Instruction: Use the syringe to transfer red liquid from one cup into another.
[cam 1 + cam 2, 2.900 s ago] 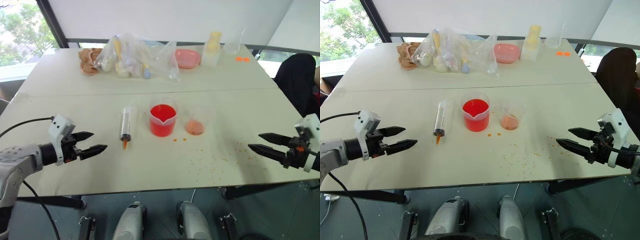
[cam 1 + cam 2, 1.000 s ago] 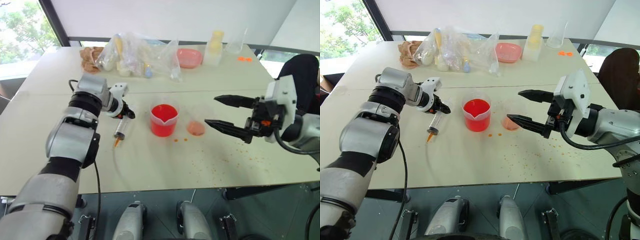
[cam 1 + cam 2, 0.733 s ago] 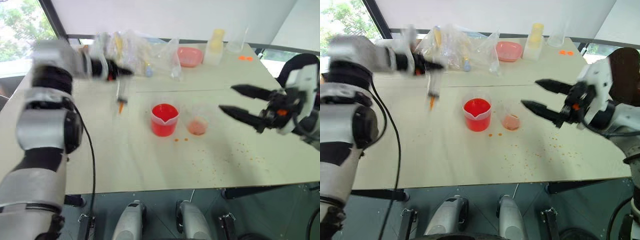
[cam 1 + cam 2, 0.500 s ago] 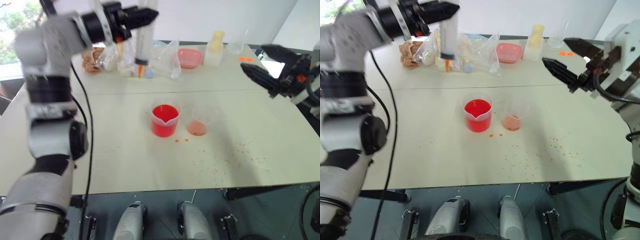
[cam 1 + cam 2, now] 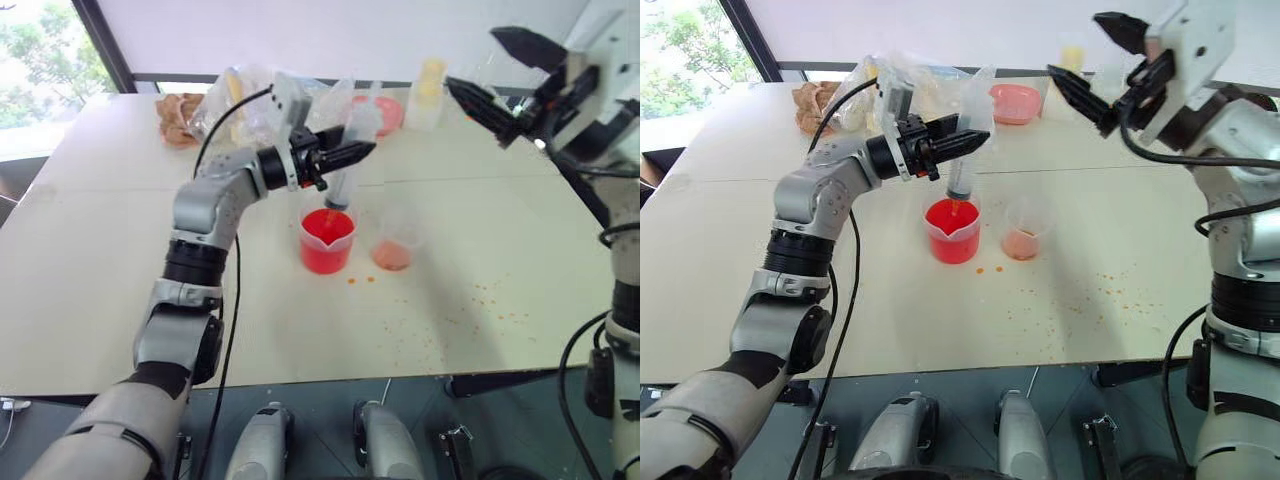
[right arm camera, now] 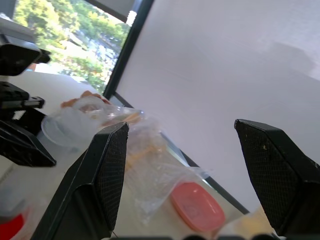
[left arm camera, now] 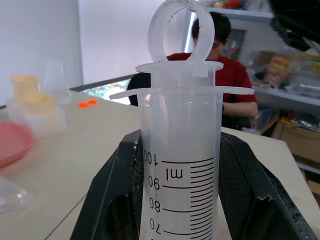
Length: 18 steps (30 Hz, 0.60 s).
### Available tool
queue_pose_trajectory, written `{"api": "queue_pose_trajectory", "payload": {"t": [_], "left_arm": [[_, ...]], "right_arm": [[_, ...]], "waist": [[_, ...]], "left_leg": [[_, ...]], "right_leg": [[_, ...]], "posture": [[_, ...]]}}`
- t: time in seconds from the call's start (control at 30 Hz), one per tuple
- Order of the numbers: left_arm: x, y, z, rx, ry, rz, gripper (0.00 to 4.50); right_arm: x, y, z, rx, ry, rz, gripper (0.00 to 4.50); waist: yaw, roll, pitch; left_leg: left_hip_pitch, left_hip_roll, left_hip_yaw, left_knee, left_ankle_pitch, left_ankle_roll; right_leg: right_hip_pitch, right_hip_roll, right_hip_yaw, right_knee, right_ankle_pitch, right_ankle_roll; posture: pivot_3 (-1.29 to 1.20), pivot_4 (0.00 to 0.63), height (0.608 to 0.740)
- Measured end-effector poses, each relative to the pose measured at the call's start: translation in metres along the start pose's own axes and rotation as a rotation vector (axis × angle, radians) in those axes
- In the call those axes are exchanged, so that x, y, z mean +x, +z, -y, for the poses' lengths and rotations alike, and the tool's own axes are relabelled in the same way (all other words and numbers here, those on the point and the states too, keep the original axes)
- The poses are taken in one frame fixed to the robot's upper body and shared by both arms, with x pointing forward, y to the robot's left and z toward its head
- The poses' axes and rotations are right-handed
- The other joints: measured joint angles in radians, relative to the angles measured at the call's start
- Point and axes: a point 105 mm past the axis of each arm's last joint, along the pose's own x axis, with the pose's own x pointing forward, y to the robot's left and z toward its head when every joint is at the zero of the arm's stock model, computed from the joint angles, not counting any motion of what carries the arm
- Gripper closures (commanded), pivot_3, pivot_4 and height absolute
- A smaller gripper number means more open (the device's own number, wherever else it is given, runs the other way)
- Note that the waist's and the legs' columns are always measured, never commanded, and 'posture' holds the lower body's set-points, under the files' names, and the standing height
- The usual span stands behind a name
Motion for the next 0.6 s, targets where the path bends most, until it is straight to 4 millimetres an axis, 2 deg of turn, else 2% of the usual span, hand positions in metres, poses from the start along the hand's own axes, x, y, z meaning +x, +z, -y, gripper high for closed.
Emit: {"api": "queue_pose_trajectory", "payload": {"t": [0.27, 0.43, 0.6], "left_arm": [[-0.002, -0.016, 0.006, 0.002, -0.027, -0.025, 3.01], [0.001, -0.011, 0.016, 0.04, -0.059, -0.018, 3.01], [0.0, -0.022, 0.019, 0.017, -0.06, -0.042, 3.01]], "right_arm": [[0.013, -0.03, -0.014, 0.023, 0.07, -0.046, 0.98], [0.024, -0.032, -0.027, 0.035, 0.117, -0.025, 0.98], [0.032, -0.033, -0.034, 0.048, 0.14, -0.003, 0.98]], "waist": [[0.0, 0.0, 0.0], [-0.001, 0.0, 0.0], [-0.001, 0.0, 0.0]], "left_leg": [[0.0, 0.0, 0.0, 0.0, 0.0, 0.0], [0.0, 0.0, -0.001, 0.0, 0.0, 0.0], [0.0, 0.0, -0.001, 0.0, 0.0, 0.0]], "right_leg": [[0.0, 0.0, 0.0, 0.0, 0.0, 0.0], [0.0, 0.0, 0.0, 0.0, 0.0, 0.0], [0.0, 0.001, 0.0, 0.0, 0.0, 0.0]], "posture": [[0.0, 0.15, 0.74], [0.0, 0.15, 0.74], [0.0, 0.15, 0.74]]}}
